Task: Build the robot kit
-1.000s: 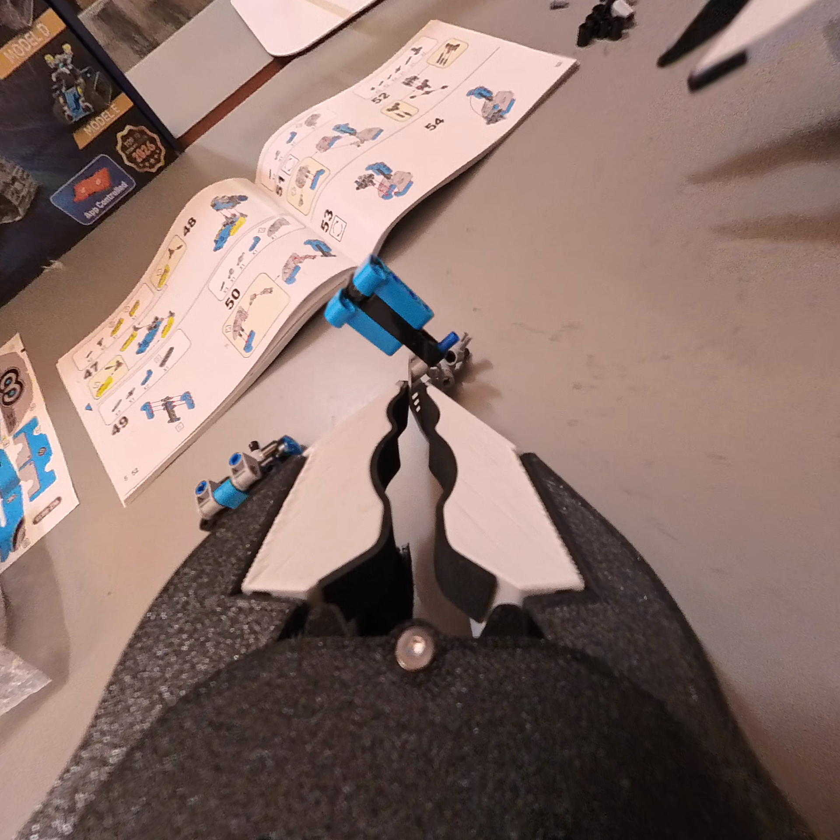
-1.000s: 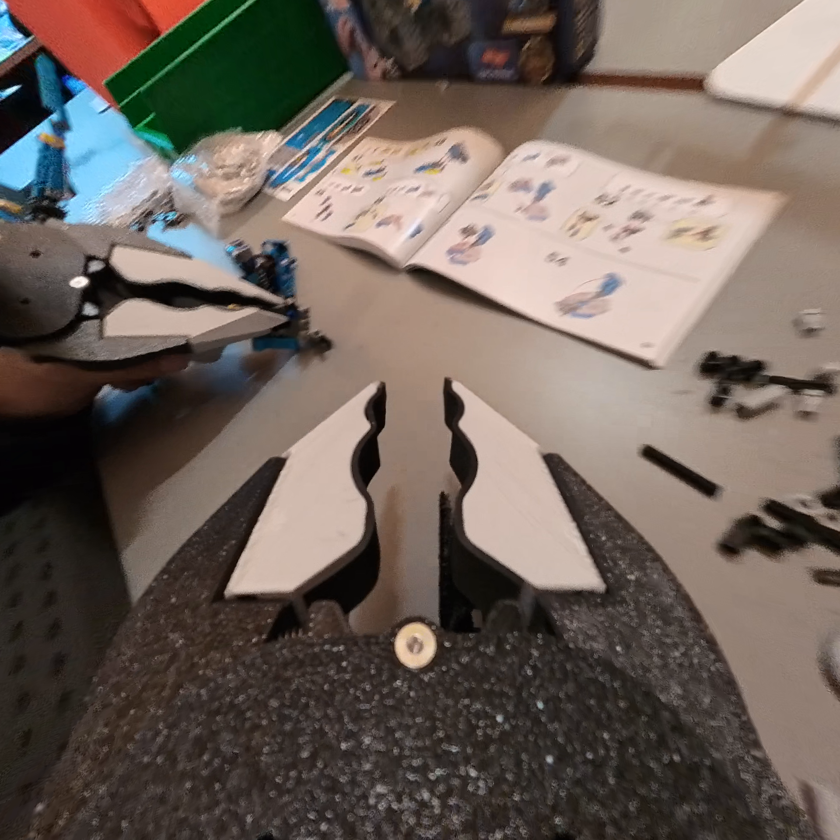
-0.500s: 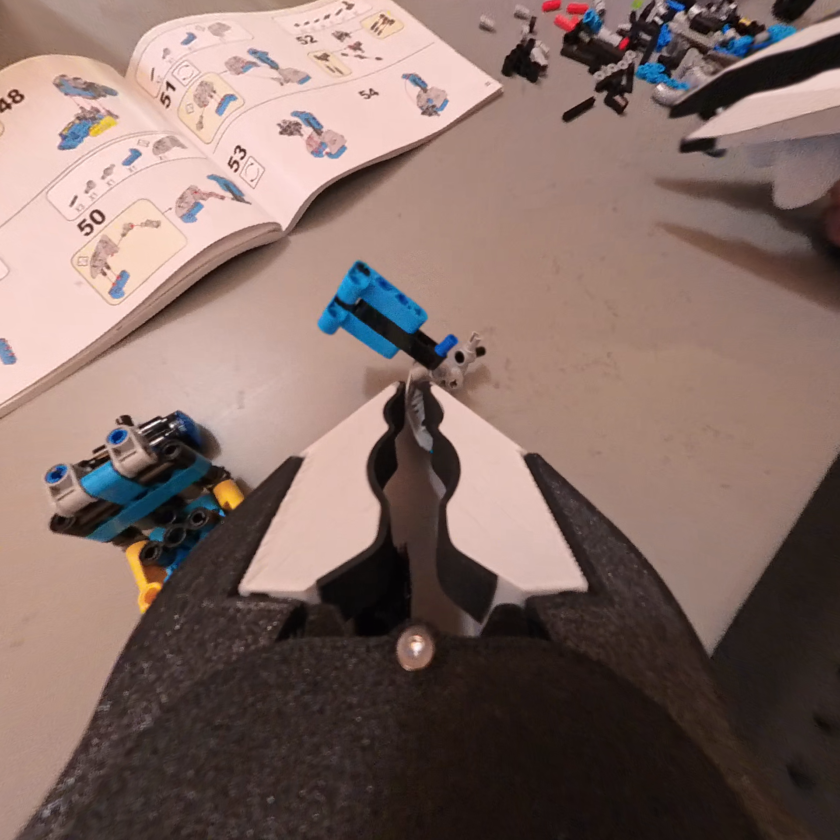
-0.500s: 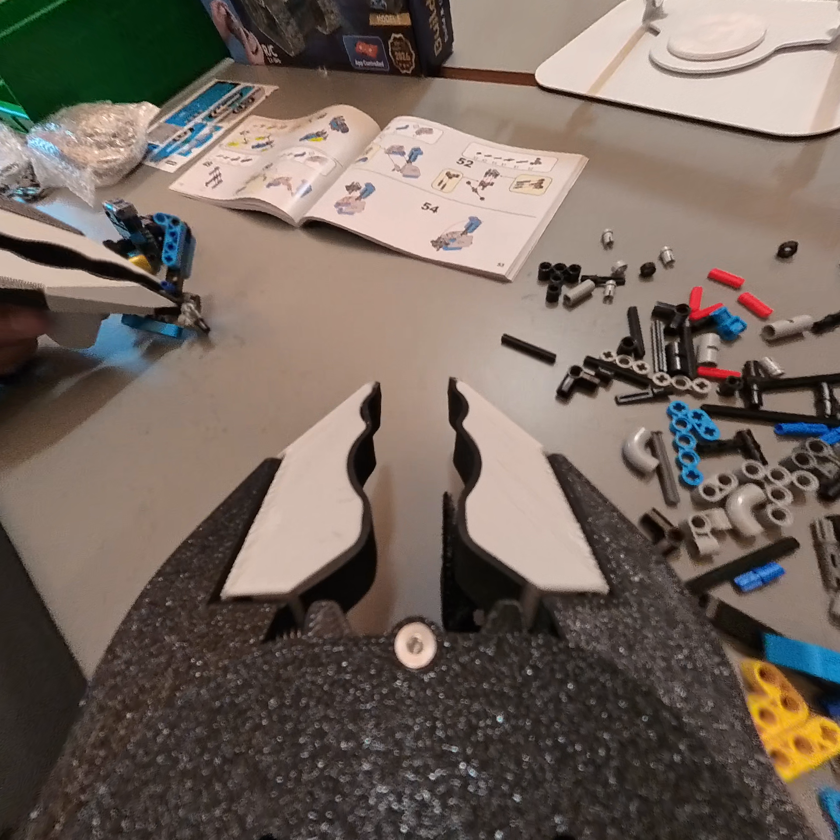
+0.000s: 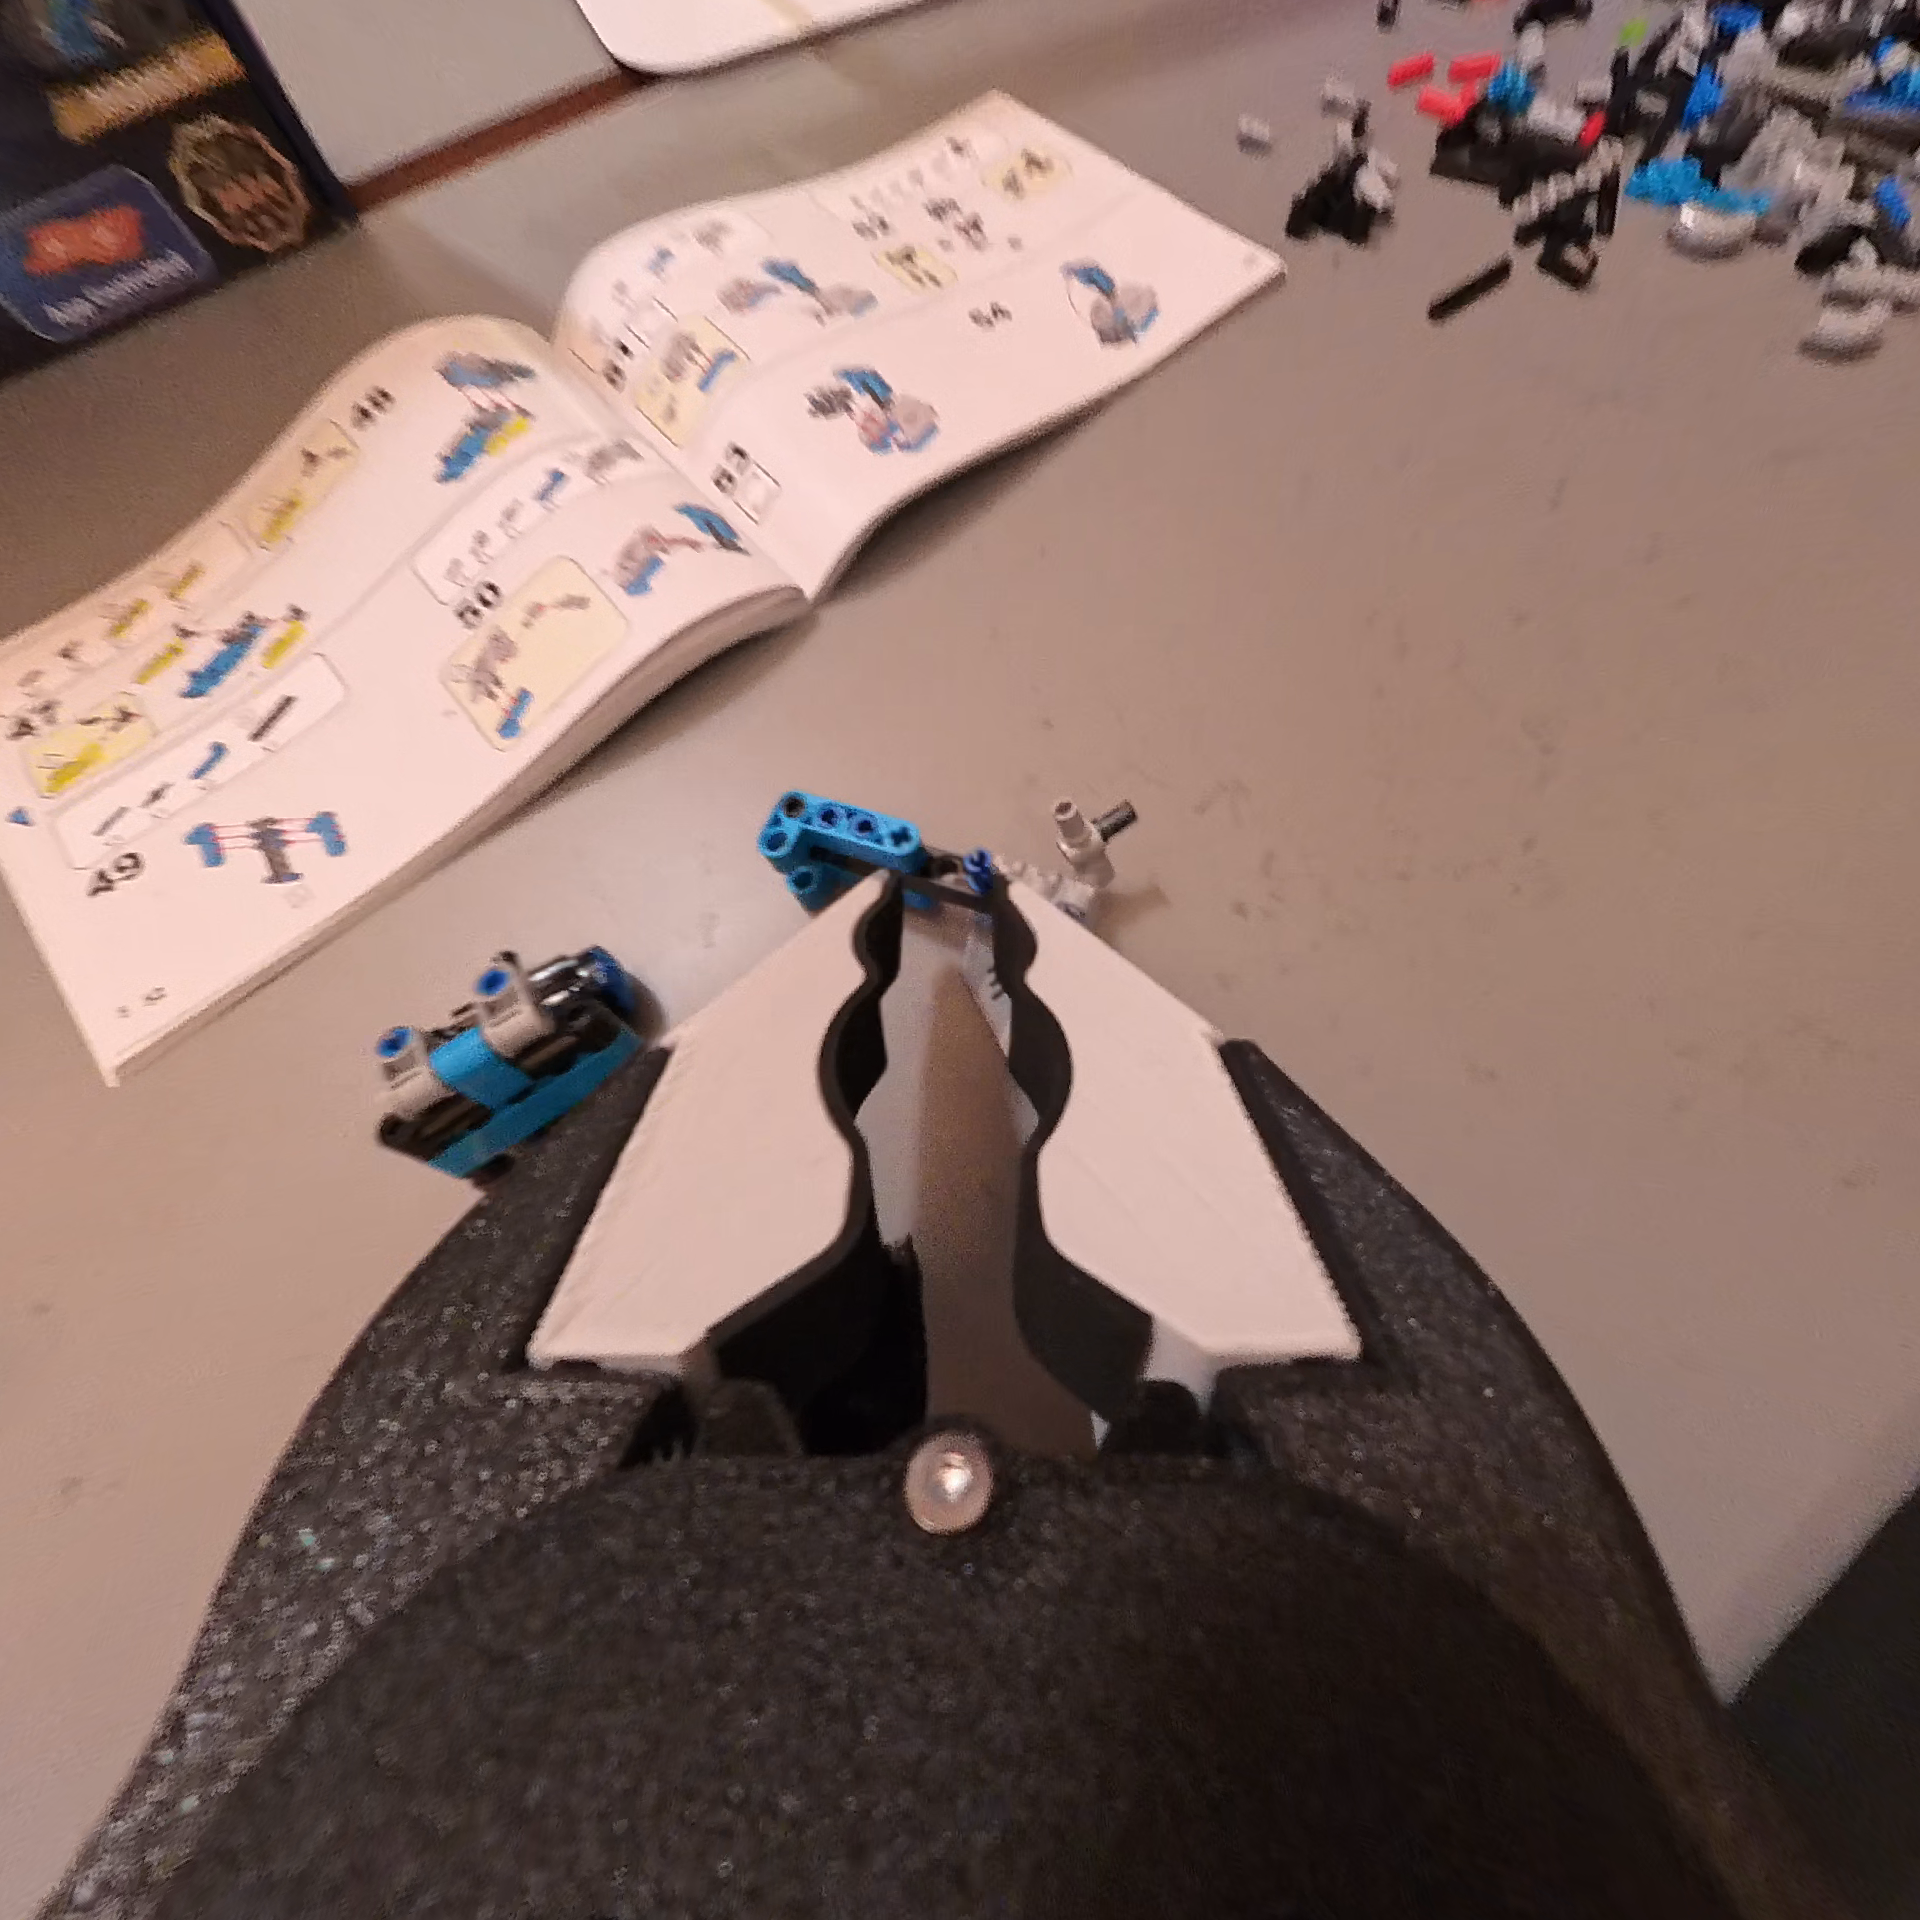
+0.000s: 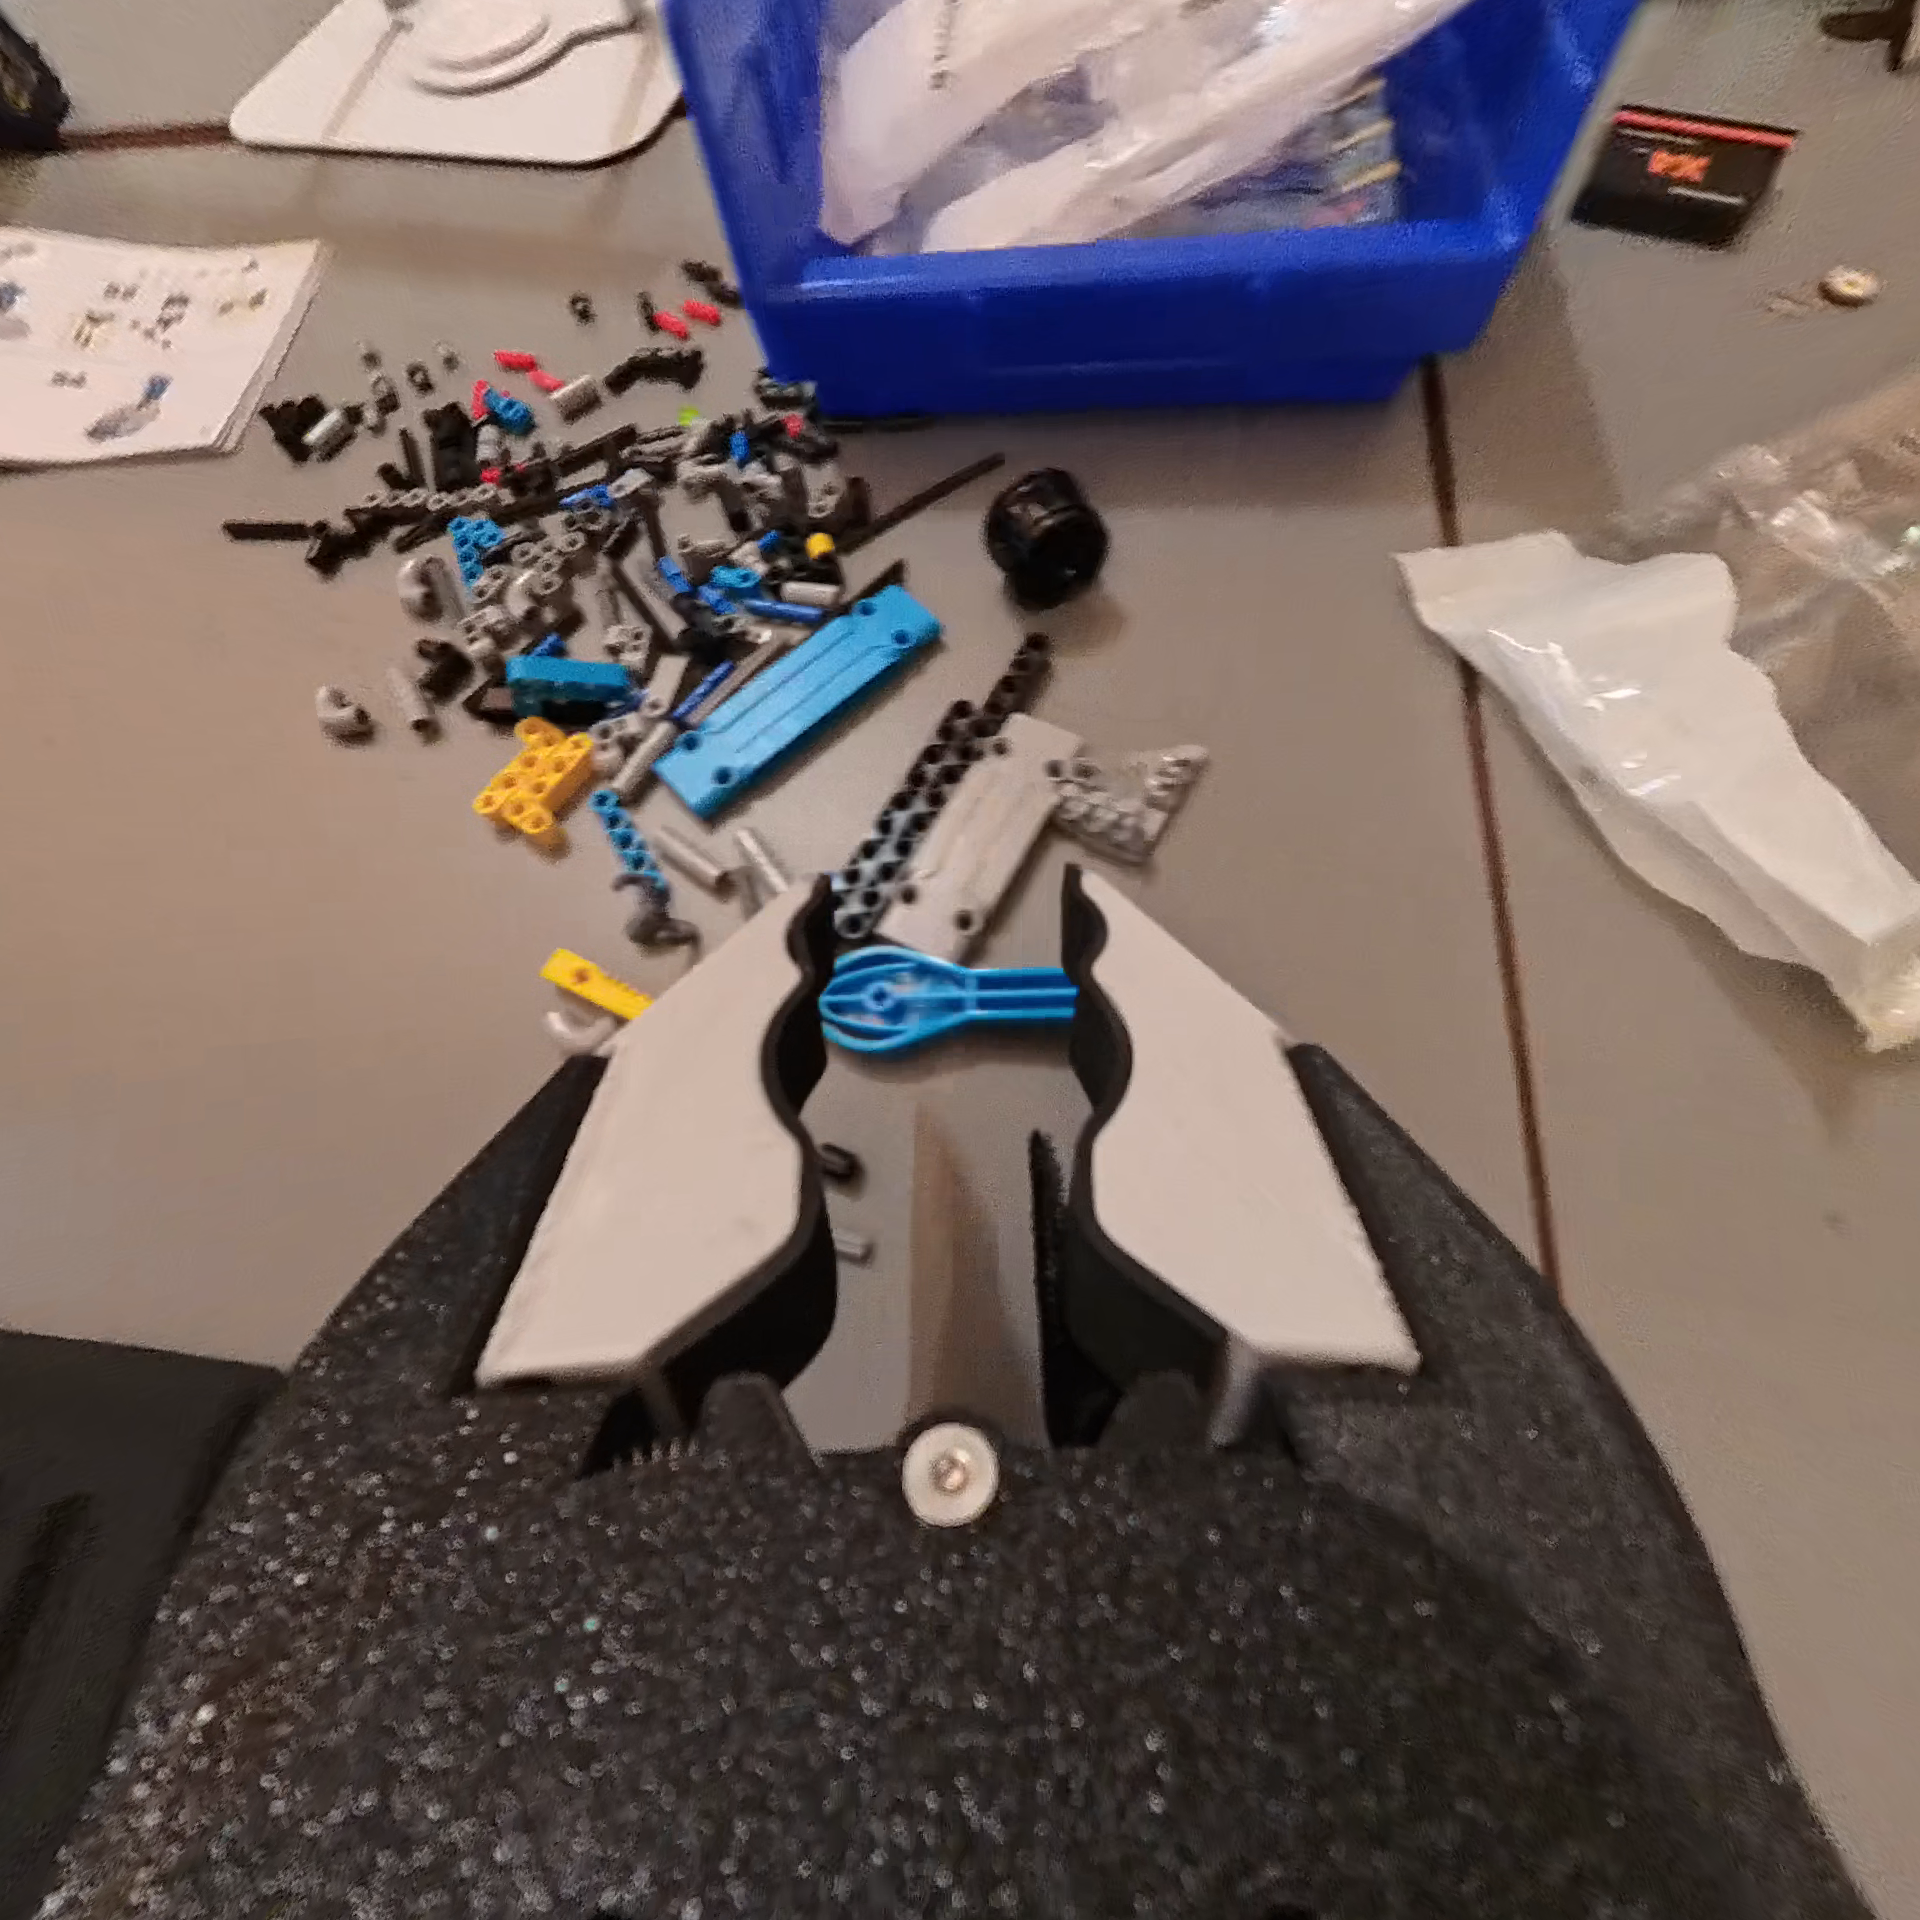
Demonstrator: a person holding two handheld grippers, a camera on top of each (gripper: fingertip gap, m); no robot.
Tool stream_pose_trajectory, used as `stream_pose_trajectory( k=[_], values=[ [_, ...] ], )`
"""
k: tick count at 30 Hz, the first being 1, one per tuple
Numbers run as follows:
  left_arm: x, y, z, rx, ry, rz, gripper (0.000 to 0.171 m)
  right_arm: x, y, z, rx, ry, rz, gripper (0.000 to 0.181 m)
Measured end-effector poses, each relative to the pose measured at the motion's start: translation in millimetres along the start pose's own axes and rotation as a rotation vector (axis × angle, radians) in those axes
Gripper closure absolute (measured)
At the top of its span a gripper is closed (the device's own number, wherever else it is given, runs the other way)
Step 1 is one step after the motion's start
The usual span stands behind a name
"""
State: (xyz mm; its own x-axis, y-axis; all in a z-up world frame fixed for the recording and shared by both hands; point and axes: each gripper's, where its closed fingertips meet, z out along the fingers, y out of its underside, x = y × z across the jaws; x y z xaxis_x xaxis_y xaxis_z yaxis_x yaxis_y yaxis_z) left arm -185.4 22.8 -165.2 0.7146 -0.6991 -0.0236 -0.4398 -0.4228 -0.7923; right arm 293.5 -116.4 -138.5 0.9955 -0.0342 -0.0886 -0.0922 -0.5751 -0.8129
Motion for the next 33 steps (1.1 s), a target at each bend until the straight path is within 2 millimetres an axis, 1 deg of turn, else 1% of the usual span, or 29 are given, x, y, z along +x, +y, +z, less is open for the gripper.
stream_pose_trajectory(
  k=[1, 3, 4, 6, 8, 11, 14, 17, 19, 20, 23, 24, 26, 28, 29, 30, 31, 33],
  values=[
    [-3, -4, -3, 0.027, -0.010, -0.008, 0.154, 7, -1, 0, 0.008, -0.001, 0.010, 0.139],
    [-9, -10, -8, 0.070, -0.033, -0.023, 0.155, 15, 1, 6, -0.005, -0.002, -0.006, 0.142],
    [-11, -11, -9, 0.079, -0.036, -0.027, 0.154, 22, 2, 10, -0.014, 0.030, -0.025, 0.145],
    [-11, -9, -9, 0.076, -0.027, -0.036, 0.155, 31, 4, 20, -0.043, 0.053, -0.051, 0.147],
    [-10, -12, -11, 0.093, -0.026, -0.034, 0.155, 36, 4, 28, -0.056, 0.051, -0.066, 0.148],
    [-9, -15, -12, 0.110, -0.024, -0.013, 0.155, 44, 7, 36, -0.090, 0.060, -0.102, 0.149],
    [-9, -14, -10, 0.099, -0.032, -0.003, 0.155, 44, 11, 43, -0.121, 0.035, -0.089, 0.149],
    [-10, -14, -10, 0.103, -0.034, -0.010, 0.155, 41, 10, 51, -0.124, 0.017, -0.123, 0.151],
    [-12, -15, -11, 0.106, -0.035, -0.018, 0.155, 40, 12, 54, -0.141, 0.025, -0.169, 0.168],
    [-13, -14, -11, 0.106, -0.035, -0.023, 0.155, 40, 13, 54, -0.150, 0.033, -0.191, 0.172],
    [-15, -16, -12, 0.117, -0.035, -0.037, 0.155, 45, 12, 51, -0.161, 0.079, -0.241, 0.173],
    [-15, -16, -13, 0.120, -0.036, -0.042, 0.155, 46, 9, 48, -0.153, 0.093, -0.252, 0.173],
    [-16, -17, -13, 0.126, -0.038, -0.046, 0.155, 42, -5, 40, -0.095, 0.116, -0.270, 0.173],
    [-17, -18, -13, 0.128, -0.043, -0.045, 0.155, 30, -22, 28, -0.033, 0.135, -0.286, 0.173],
    [-17, -18, -13, 0.129, -0.045, -0.045, 0.155, 16, -31, 23, 0.000, 0.122, -0.290, 0.173],
    [-18, -18, -13, 0.128, -0.048, -0.046, 0.155, -6, -39, 21, 0.030, 0.073, -0.288, 0.173],
    [-19, -19, -14, 0.133, -0.050, -0.048, 0.155, -36, -43, 21, 0.045, -0.013, -0.288, 0.173],
    [-19, -21, -15, 0.145, -0.052, -0.051, 0.155, -103, -42, 24, 0.030, -0.197, -0.339, 0.173]
  ],
)
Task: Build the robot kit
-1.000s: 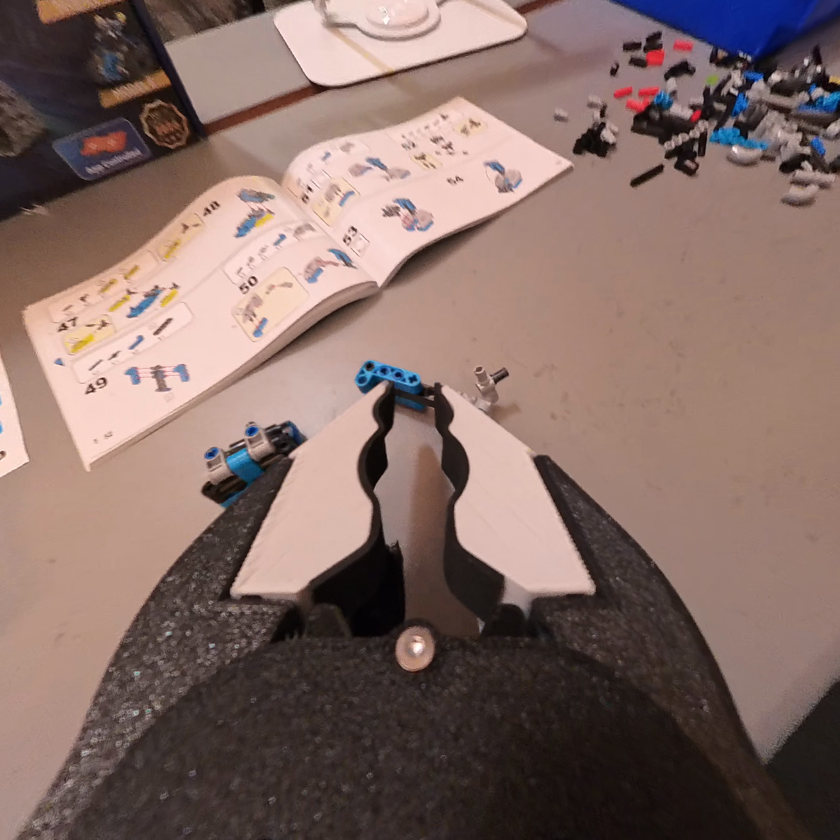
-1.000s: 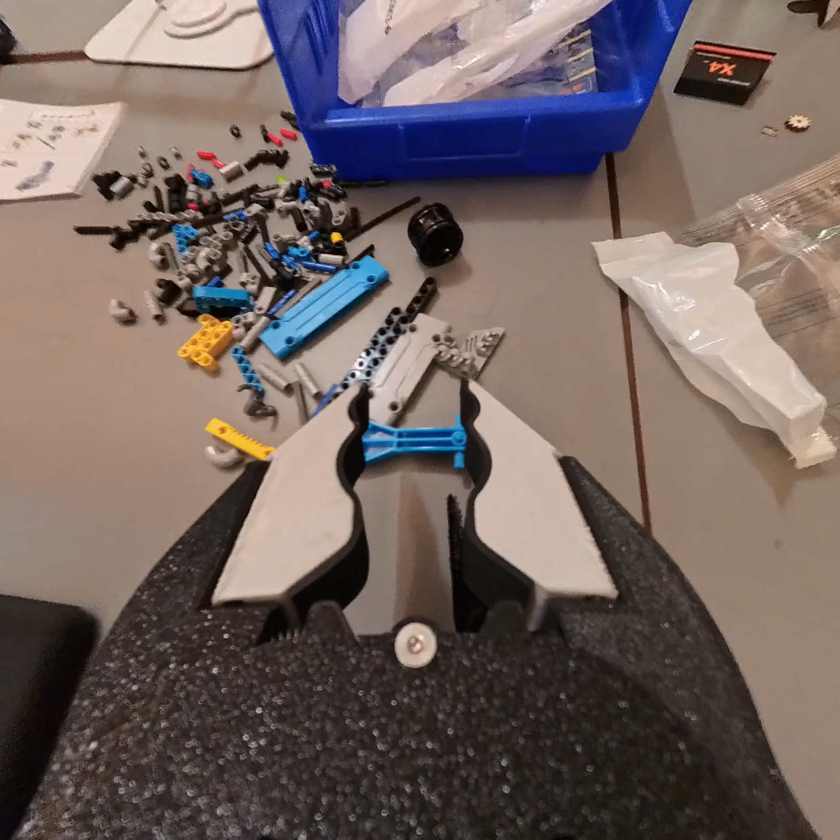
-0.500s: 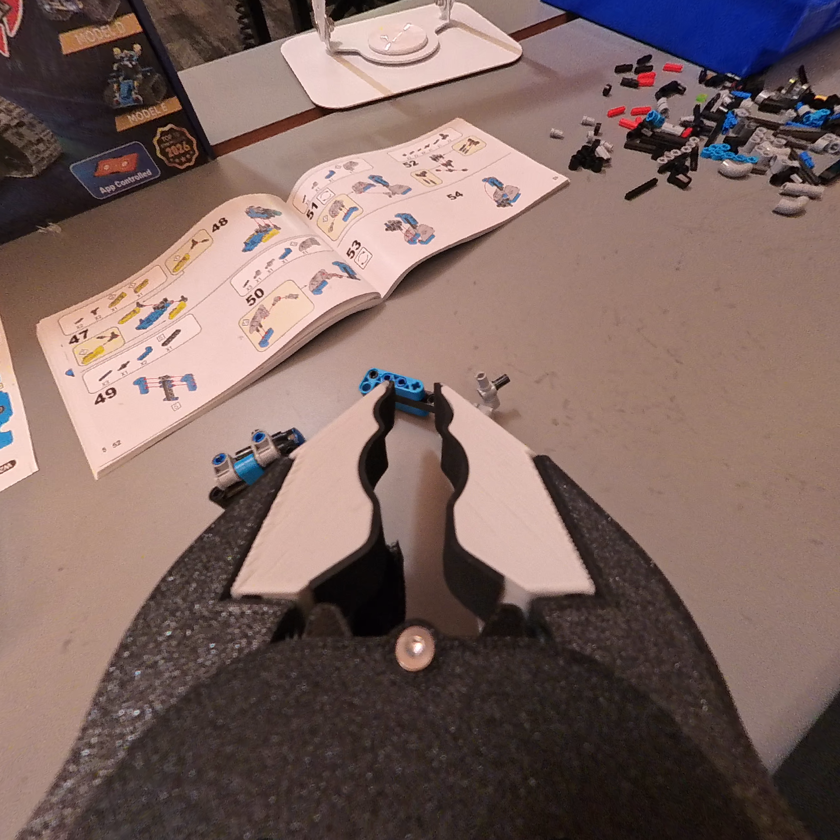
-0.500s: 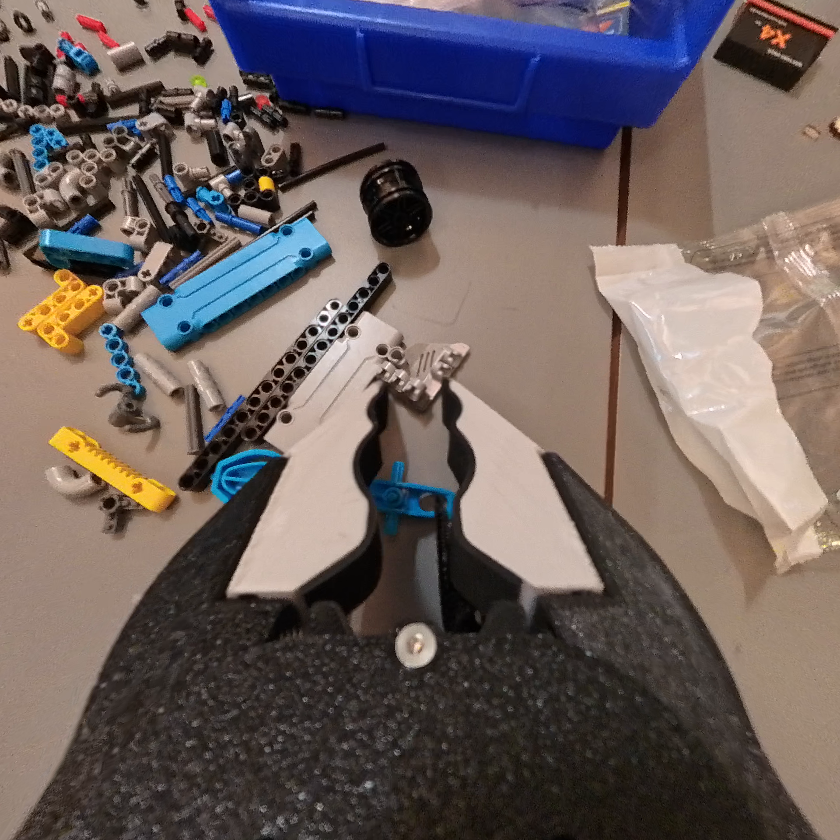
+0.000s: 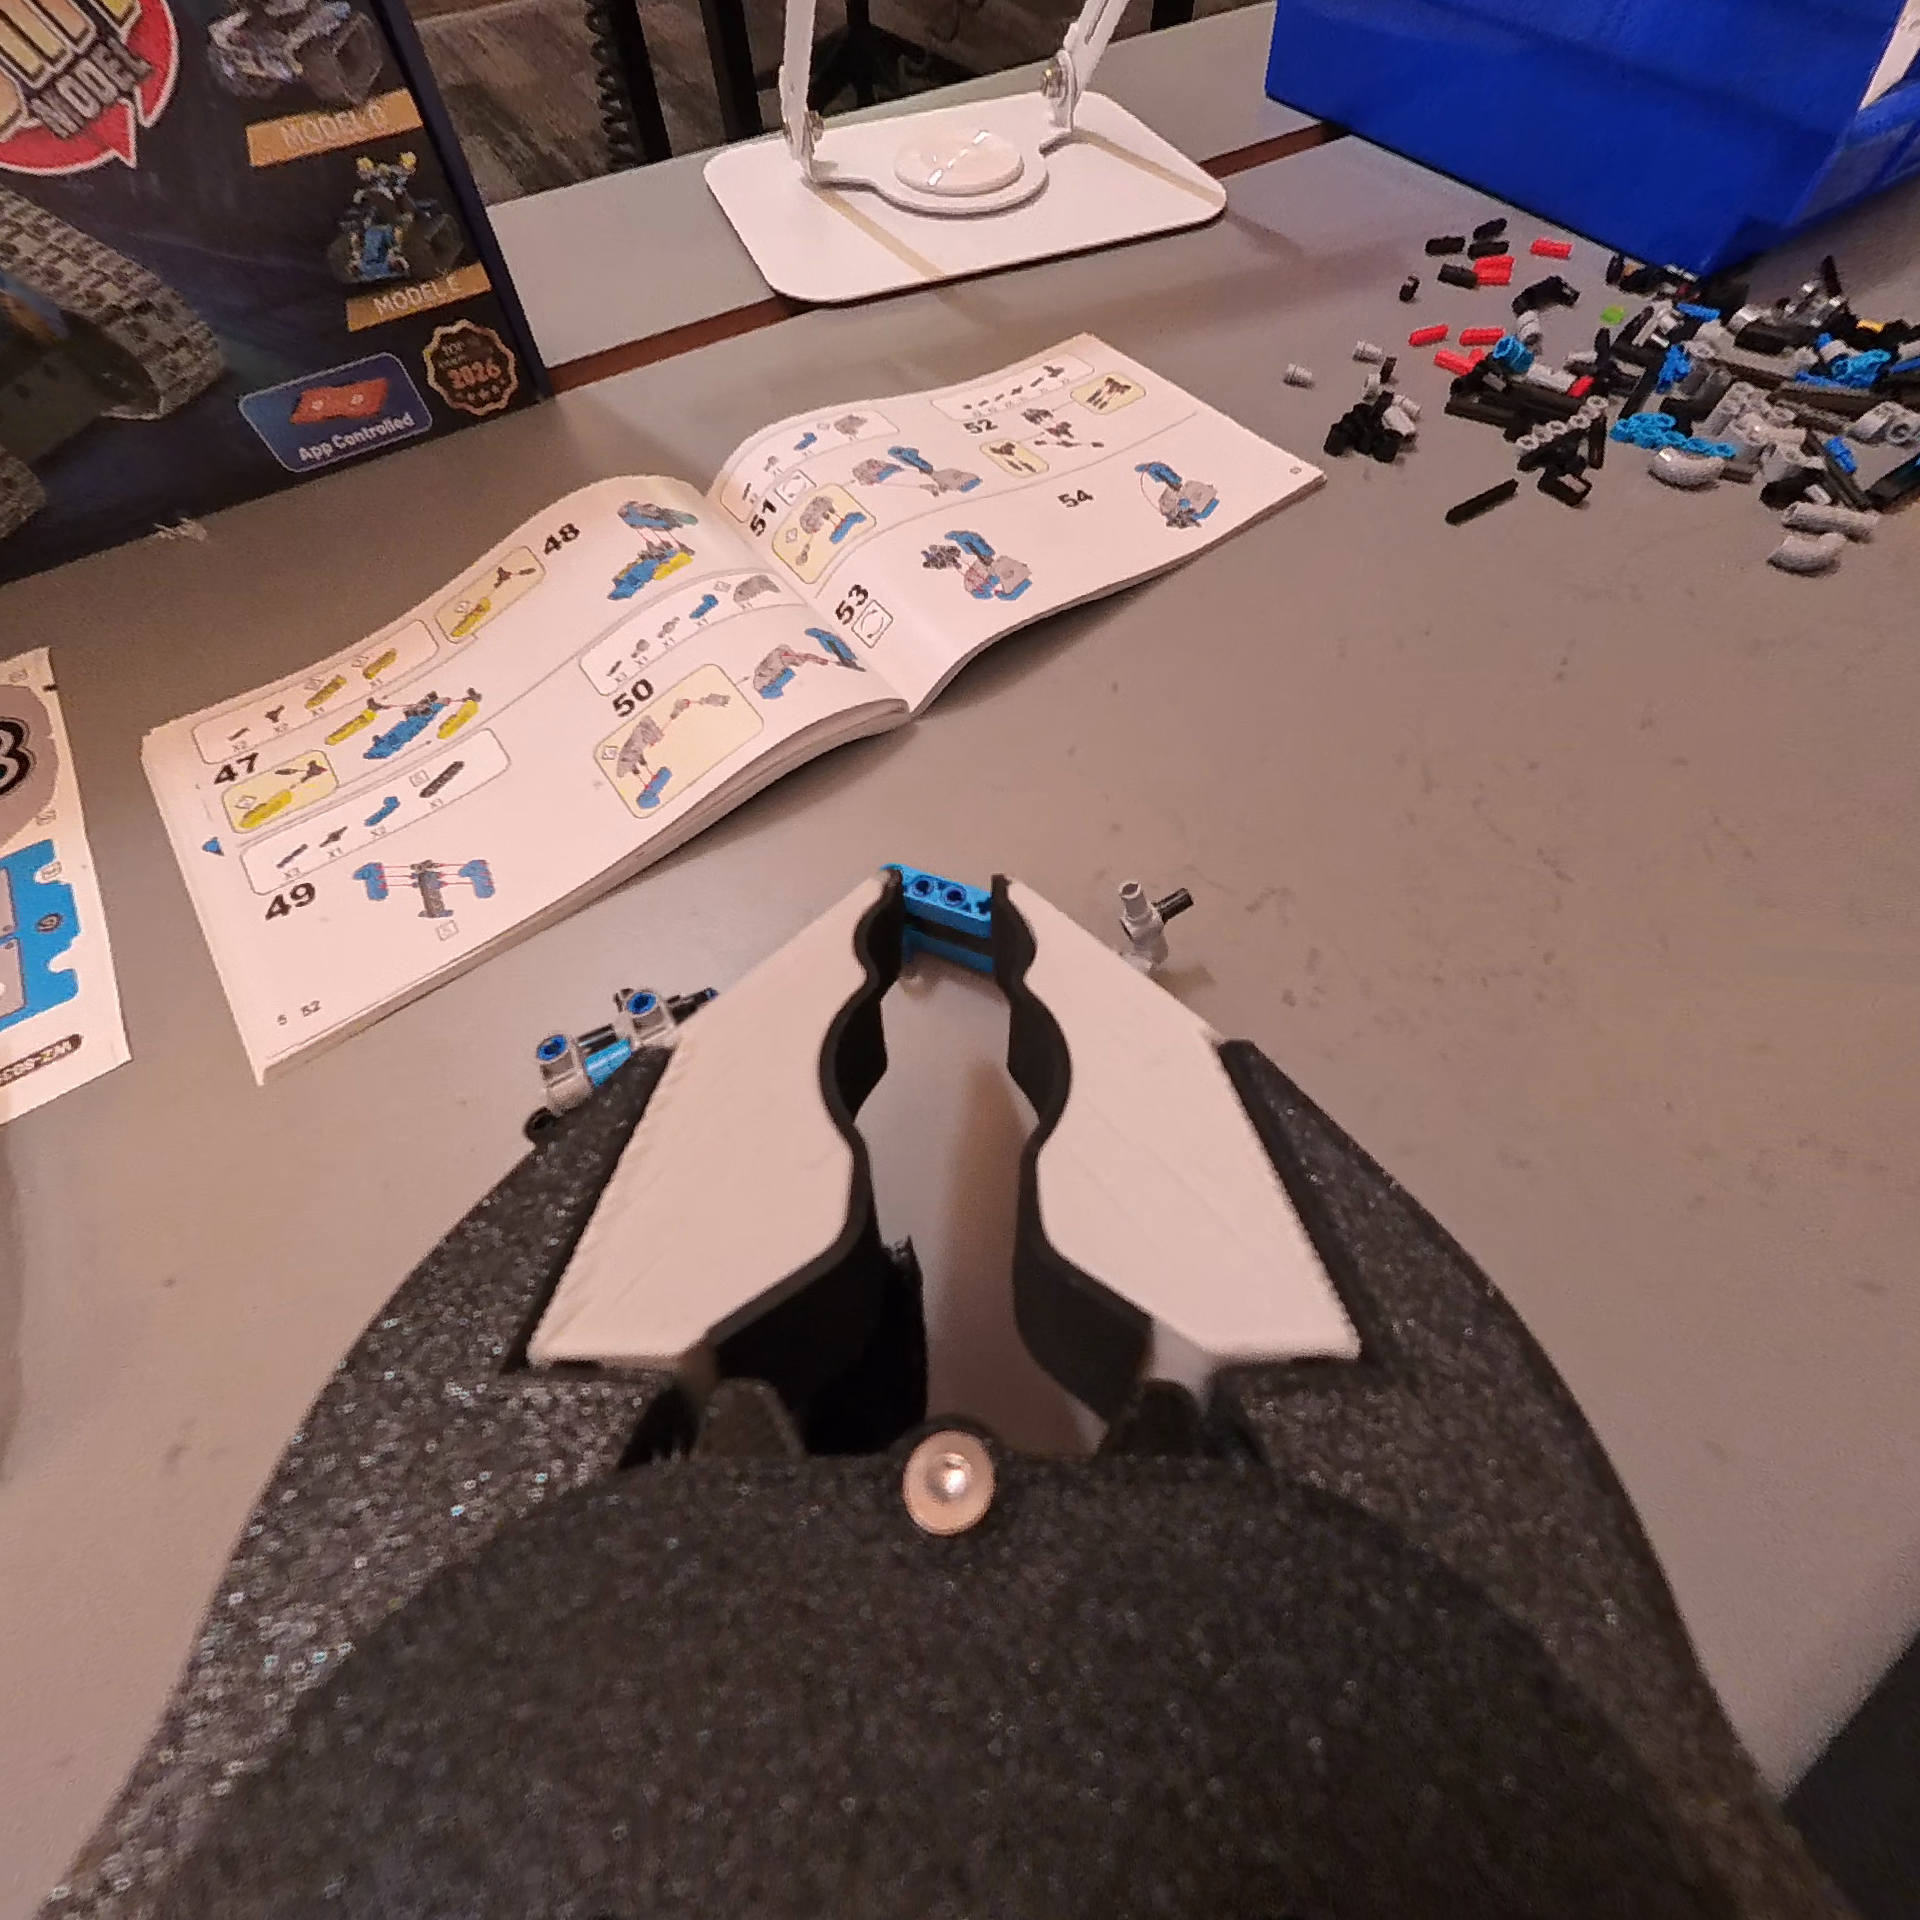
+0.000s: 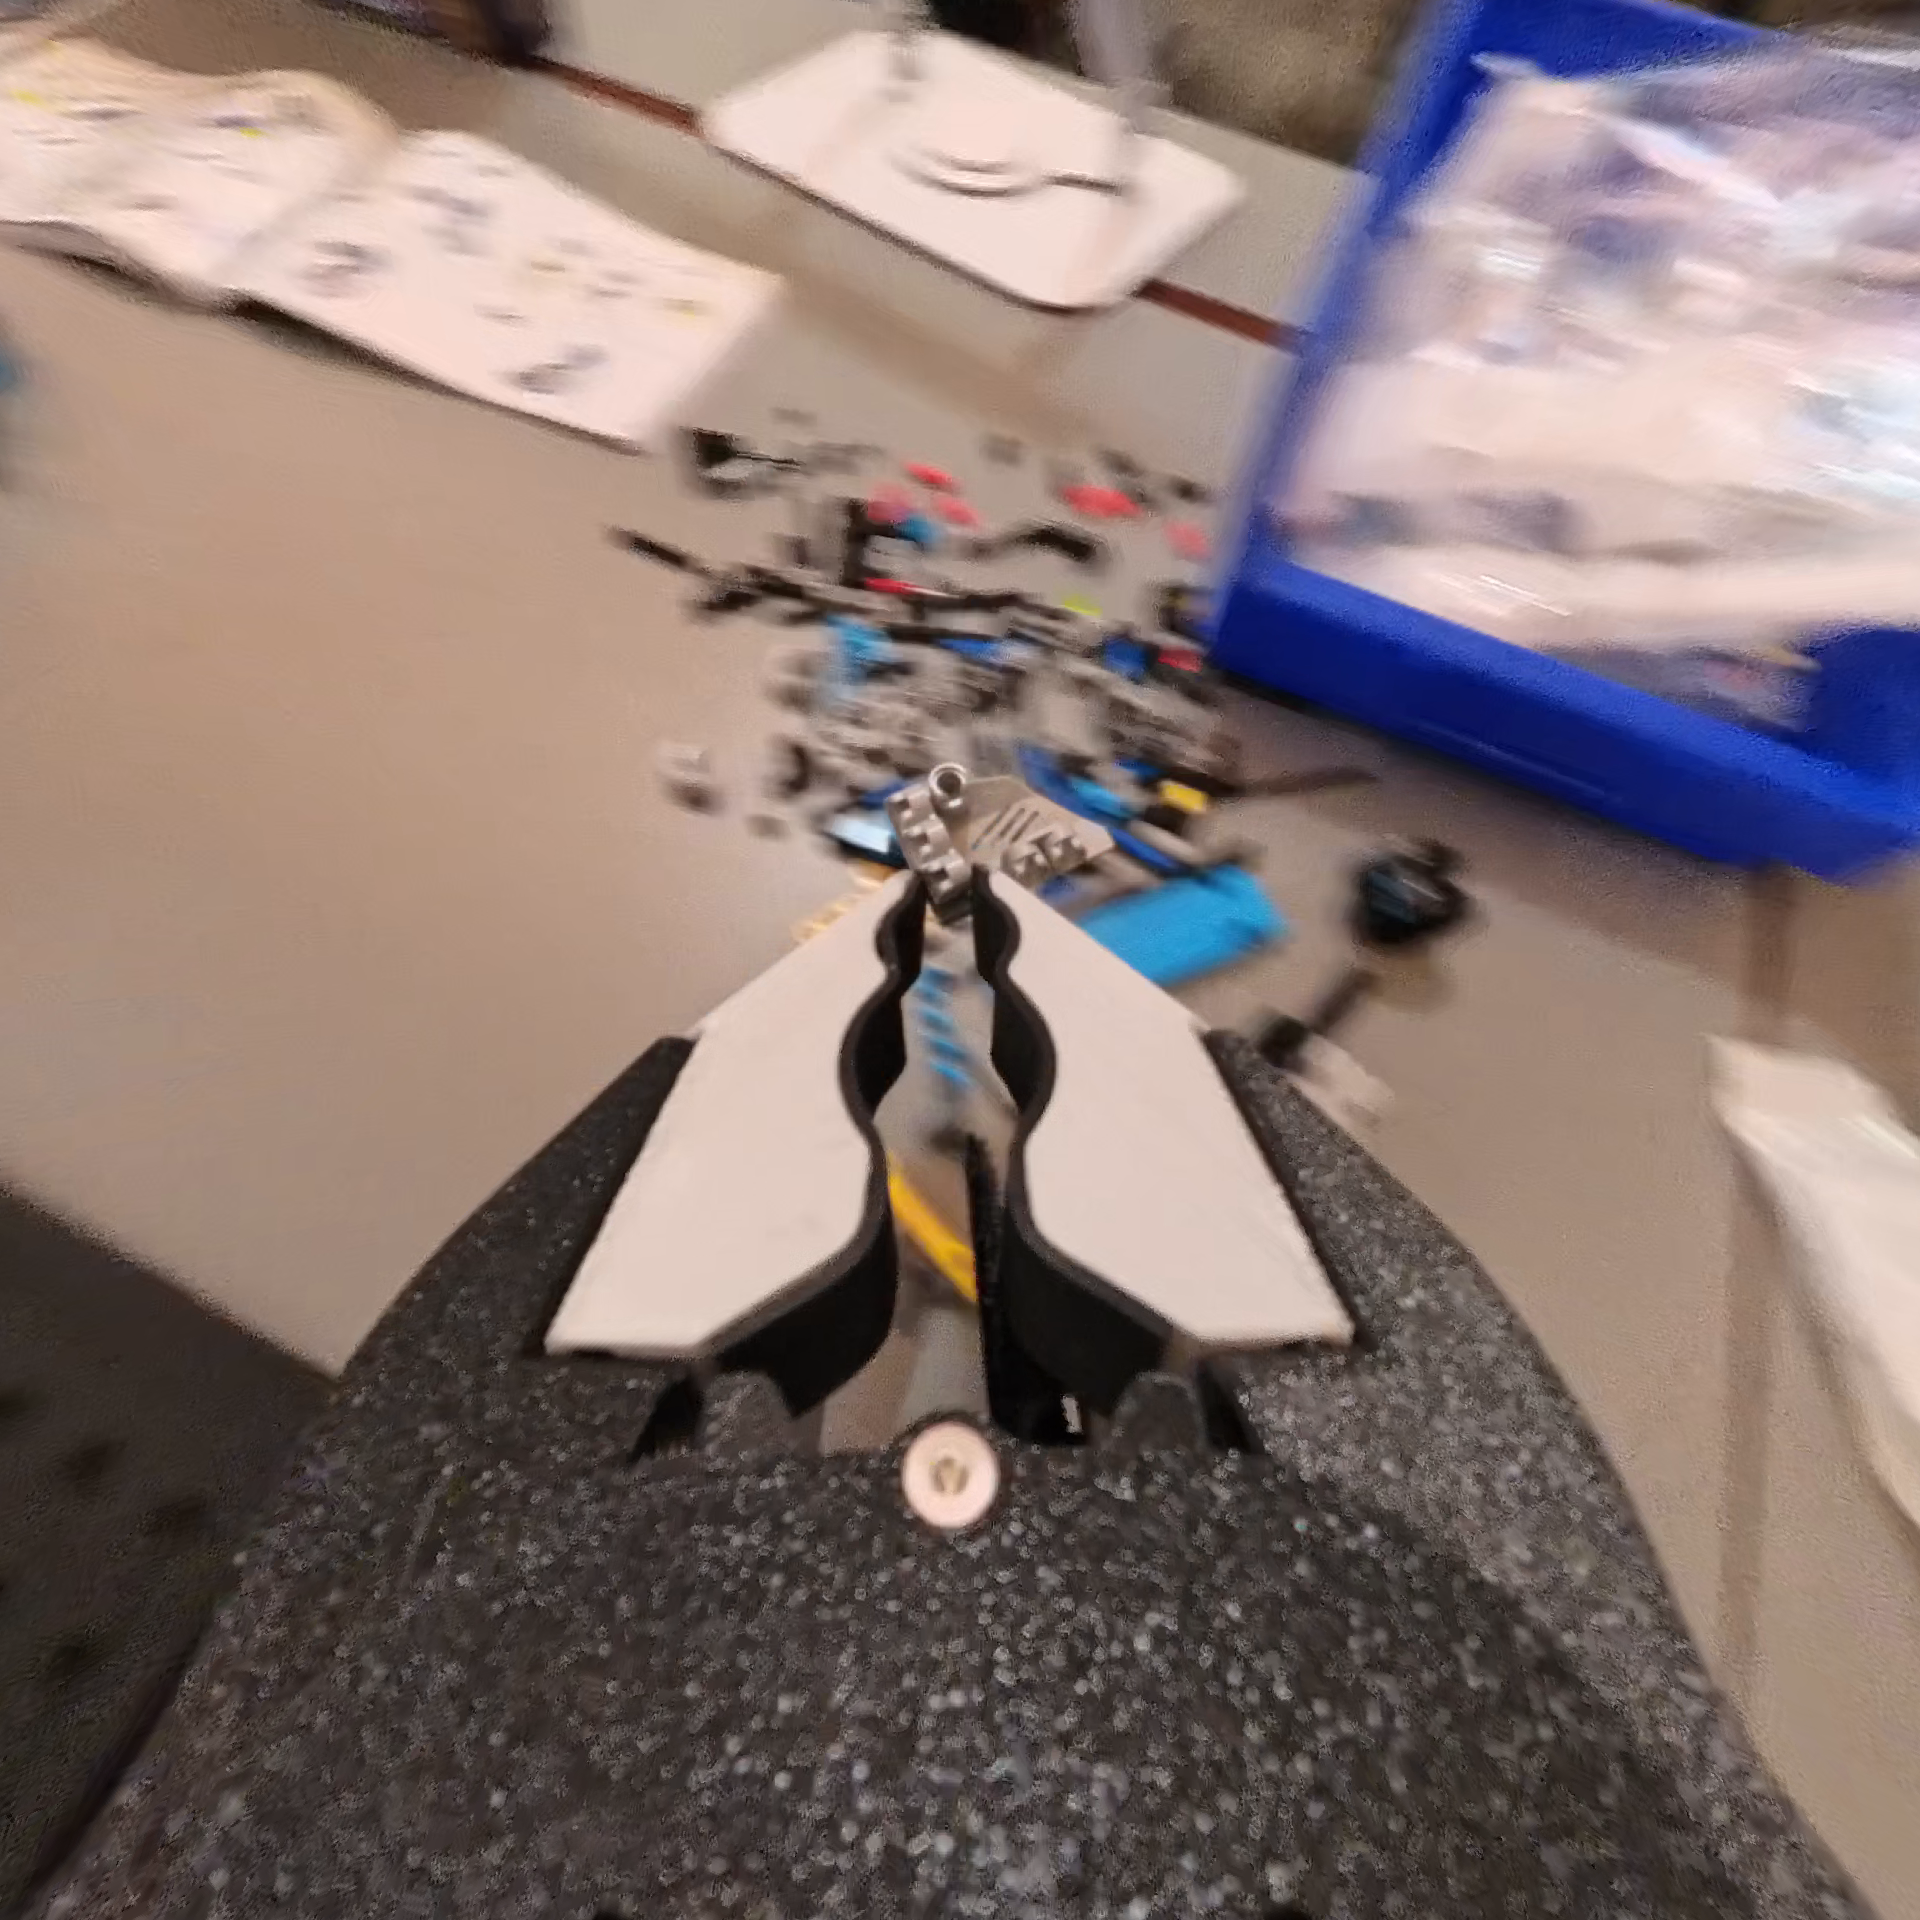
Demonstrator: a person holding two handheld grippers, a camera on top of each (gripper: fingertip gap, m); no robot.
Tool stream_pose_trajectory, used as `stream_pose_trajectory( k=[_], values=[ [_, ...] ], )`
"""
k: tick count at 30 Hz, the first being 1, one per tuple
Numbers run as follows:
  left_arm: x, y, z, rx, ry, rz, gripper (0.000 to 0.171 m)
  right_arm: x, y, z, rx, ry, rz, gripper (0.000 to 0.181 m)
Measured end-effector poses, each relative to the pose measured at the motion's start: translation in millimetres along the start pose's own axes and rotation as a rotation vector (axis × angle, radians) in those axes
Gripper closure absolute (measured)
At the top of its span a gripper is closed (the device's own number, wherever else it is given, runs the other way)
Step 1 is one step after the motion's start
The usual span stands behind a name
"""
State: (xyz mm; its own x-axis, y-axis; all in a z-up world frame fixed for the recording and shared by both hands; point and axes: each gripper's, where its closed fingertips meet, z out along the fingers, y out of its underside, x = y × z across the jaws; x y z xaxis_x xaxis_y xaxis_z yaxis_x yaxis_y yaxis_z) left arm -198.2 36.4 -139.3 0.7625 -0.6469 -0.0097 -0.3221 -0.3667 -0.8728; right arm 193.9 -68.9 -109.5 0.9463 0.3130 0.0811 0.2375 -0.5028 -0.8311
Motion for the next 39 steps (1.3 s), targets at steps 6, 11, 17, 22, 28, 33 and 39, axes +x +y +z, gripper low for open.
stream_pose_trajectory(
  k=[6, 11, 17, 22, 28, 33, 39],
  values=[
    [2, -1, -1, 0.006, 0.007, 0.005, 0.155, -193, -33, 65, -0.062, -0.491, -0.080, 0.173],
    [1, 0, -1, 0.007, 0.012, -0.001, 0.155, -282, -40, 118, -0.138, -0.591, -0.240, 0.173],
    [4, -1, -1, 0.006, 0.026, 0.012, 0.155, -310, -24, 130, -0.179, -0.615, -0.280, 0.173],
    [7, 1, -2, 0.000, 0.037, 0.017, 0.155, -267, -37, 104, -0.065, -0.591, -0.090, 0.148],
    [13, 2, -2, -0.008, 0.073, -0.012, 0.155, -104, -14, 53, 0.025, -0.216, 0.060, 0.143],
    [15, 3, -1, -0.014, 0.072, -0.003, 0.155, -12, 13, 27, 0.002, 0.023, 0.131, 0.148],
    [10, 5, 0, -0.021, 0.069, -0.035, 0.155, -1, 20, 51, -0.080, 0.051, 0.132, 0.147]
  ],
)
